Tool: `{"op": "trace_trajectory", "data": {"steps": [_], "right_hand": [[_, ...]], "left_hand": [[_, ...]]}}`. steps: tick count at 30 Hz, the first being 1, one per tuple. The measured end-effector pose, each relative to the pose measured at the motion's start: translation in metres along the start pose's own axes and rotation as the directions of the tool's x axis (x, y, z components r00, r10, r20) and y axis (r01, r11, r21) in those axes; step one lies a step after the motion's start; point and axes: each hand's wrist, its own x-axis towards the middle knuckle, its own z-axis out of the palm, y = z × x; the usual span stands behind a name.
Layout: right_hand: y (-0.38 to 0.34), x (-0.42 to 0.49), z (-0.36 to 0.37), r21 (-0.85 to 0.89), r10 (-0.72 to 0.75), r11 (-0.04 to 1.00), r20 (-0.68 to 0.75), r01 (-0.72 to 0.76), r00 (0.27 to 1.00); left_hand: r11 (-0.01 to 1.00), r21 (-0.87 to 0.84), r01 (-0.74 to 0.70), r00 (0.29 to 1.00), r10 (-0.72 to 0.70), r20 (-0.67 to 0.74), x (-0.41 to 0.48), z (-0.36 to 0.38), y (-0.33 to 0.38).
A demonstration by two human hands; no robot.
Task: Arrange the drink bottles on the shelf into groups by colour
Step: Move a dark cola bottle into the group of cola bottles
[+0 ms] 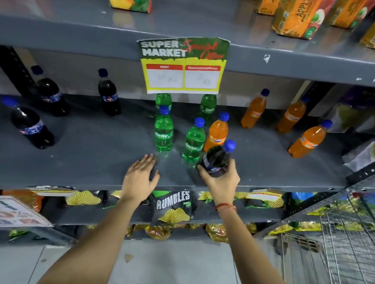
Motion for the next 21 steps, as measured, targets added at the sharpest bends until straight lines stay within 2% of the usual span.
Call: {"op": "trace_trajectory", "data": {"steps": [4, 8, 11, 15, 21], "right_hand": [[-0.030, -0.015, 0.046, 0.034, -0.046, 0.999, 0.138, 0.042, 0.989], [-0.064, -0.016, 0.104, 0.053, -0.087, 0.996, 0.200, 0.078, 0.976], [-0.086, -0.015, 0.146, 0.047, -0.109, 0.994, 0.276, 0.100, 0.955], [-0.103, -0.016, 0.196, 0.033, -0.130, 0.991, 0.377, 0.127, 0.917], [-0.100, -0.017, 0.256, -0.047, -0.050, 0.996, 0.437, 0.078, 0.898]], "left_hand": [[0.988, -0.135, 0.072, 0.995, -0.081, -0.063, -0.002, -0.013, -0.017], [0.982, -0.161, 0.102, 0.982, -0.125, -0.140, -0.008, -0.043, -0.050], [0.978, -0.132, 0.164, 0.970, -0.184, -0.156, -0.016, -0.058, -0.084], [0.971, -0.073, 0.228, 0.969, -0.234, -0.082, -0.032, -0.060, -0.126], [0.978, 0.036, 0.205, 0.978, -0.203, -0.035, -0.037, -0.056, -0.142]]}}
